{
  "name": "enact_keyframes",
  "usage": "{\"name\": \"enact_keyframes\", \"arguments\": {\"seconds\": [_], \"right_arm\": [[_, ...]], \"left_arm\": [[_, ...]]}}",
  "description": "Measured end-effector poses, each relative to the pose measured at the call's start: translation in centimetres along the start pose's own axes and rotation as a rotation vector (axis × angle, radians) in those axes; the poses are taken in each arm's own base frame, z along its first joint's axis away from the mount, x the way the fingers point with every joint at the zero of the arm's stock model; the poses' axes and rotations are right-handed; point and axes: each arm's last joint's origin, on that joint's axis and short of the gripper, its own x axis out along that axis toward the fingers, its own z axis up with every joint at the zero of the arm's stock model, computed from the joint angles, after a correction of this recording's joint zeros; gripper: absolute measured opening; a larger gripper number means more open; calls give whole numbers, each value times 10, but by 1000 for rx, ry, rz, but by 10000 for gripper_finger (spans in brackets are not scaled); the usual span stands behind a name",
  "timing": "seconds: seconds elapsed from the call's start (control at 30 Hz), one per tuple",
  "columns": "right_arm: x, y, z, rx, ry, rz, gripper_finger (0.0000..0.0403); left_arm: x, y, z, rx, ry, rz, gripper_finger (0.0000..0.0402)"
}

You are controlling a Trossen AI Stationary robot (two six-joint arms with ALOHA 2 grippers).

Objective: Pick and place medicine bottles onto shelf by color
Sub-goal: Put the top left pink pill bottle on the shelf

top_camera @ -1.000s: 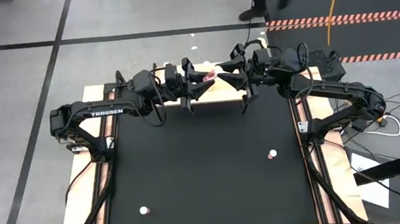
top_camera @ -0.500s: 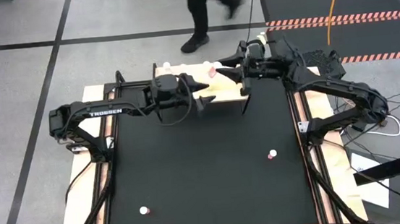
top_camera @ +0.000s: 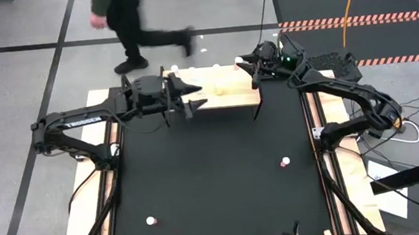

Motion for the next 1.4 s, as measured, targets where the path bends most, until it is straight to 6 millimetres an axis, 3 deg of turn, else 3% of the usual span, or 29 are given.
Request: {"name": "enact_keyframes", "arguments": {"seconds": [0.2,0.47,1.2,1.4], "right_arm": [[11,-19,-42,100,64,-48,114],[26,-28,-60,110,125,-80,114],[25,-33,-66,103,174,-115,116],[25,-33,-66,118,171,-143,156]], "left_arm": [[-14,7,10,149,-50,87,221],[-14,18,10,154,-51,125,214],[-14,25,11,174,-49,151,214],[-14,26,11,107,-52,151,214]]}}
